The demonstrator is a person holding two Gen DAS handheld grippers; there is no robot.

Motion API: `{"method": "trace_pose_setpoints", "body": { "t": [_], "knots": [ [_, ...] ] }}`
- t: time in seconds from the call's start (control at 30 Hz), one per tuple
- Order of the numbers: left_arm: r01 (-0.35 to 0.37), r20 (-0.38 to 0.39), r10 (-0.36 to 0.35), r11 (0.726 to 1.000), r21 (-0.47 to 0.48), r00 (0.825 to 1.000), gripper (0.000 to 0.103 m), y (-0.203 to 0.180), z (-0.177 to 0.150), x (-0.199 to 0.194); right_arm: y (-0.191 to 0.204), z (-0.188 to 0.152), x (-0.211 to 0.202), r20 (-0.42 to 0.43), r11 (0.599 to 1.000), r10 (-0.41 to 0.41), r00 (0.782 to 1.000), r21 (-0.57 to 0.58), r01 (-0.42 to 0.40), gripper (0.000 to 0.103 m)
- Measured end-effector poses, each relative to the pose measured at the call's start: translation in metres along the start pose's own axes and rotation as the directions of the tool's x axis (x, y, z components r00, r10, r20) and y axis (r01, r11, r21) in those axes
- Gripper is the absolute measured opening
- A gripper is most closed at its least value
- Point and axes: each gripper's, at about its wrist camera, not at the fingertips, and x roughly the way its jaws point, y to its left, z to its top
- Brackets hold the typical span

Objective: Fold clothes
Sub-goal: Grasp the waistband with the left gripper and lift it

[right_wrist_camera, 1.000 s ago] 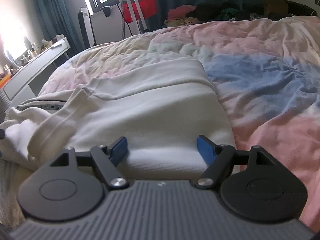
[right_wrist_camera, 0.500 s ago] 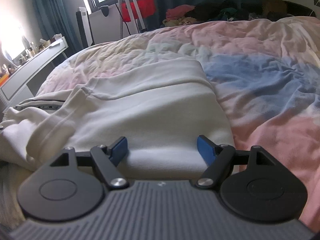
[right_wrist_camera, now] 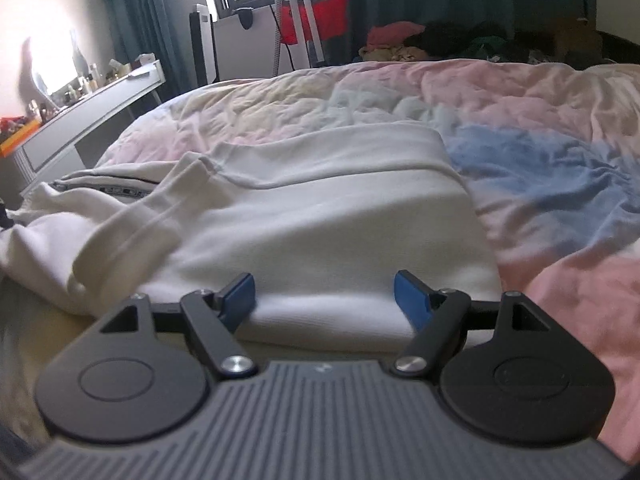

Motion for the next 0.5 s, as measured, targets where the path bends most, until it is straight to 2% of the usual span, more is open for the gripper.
{"method": "trace_pose_setpoints", "body": {
  "t": [0.07,0.1,0.13,0.2,0.3,0.37,0.5],
  "knots": [
    [-0.013,0.102,-0.001,0.99,0.144,0.995,0.025,-0.034,-0.004,-0.023,0.0,0.001,0.001,-0.002,1.0,-0.002,1.0,0.006,0.002,0.078],
    [-0.015,0.164,-0.024,0.973,0.23,0.986,0.024,-0.053,-0.007,-0.038,0.0,0.001,0.001,-0.004,1.0,-0.005,1.0,0.008,0.005,0.078],
    [-0.01,0.214,-0.058,0.953,0.301,0.975,0.024,-0.073,-0.012,-0.056,-0.001,0.002,0.002,-0.006,1.0,-0.008,1.0,0.012,0.008,0.078],
    [0.028,0.268,-0.138,0.926,0.377,0.954,0.023,-0.105,-0.019,-0.089,-0.001,0.003,0.002,-0.009,1.0,-0.017,1.0,0.023,0.017,0.078],
    [0.086,0.29,-0.231,0.895,0.437,0.929,0.022,-0.151,-0.033,-0.131,0.0,0.006,-0.001,-0.011,0.999,-0.029,1.0,0.021,0.029,0.078],
    [0.103,0.293,-0.277,0.864,0.492,0.915,0.022,-0.183,-0.056,-0.156,-0.004,0.009,-0.003,-0.011,0.999,-0.036,0.999,0.039,0.037,0.078],
    [0.112,0.289,-0.364,0.771,0.627,0.886,0.022,-0.245,-0.13,-0.183,-0.033,0.015,-0.016,0.009,0.982,-0.042,0.999,0.185,0.04,0.078]
  ]
}}
